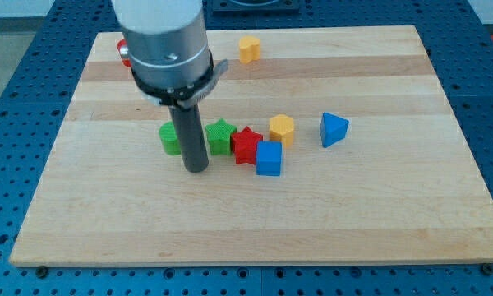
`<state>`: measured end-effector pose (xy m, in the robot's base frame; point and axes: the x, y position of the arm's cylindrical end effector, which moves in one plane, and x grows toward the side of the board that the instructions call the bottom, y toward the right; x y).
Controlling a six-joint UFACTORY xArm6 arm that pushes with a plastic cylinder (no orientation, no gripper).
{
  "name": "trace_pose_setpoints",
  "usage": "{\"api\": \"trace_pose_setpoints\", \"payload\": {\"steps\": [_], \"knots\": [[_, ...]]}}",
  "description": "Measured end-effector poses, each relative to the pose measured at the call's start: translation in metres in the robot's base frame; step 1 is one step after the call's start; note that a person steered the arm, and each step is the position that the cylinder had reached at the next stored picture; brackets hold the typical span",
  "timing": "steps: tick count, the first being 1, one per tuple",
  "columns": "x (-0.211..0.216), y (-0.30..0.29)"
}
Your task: Drive the blue cube right diagonally towards blue triangle
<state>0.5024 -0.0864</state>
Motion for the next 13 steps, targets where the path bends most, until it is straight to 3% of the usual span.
{"api": "trace_pose_setpoints", "payload": {"steps": [1, 2, 5, 7, 10, 13], "knots": [[0.023, 0.000], [-0.021, -0.021], [-0.044, -0.022], [-0.085, -0.039], [-0.090, -0.061], [-0.096, -0.026]]}}
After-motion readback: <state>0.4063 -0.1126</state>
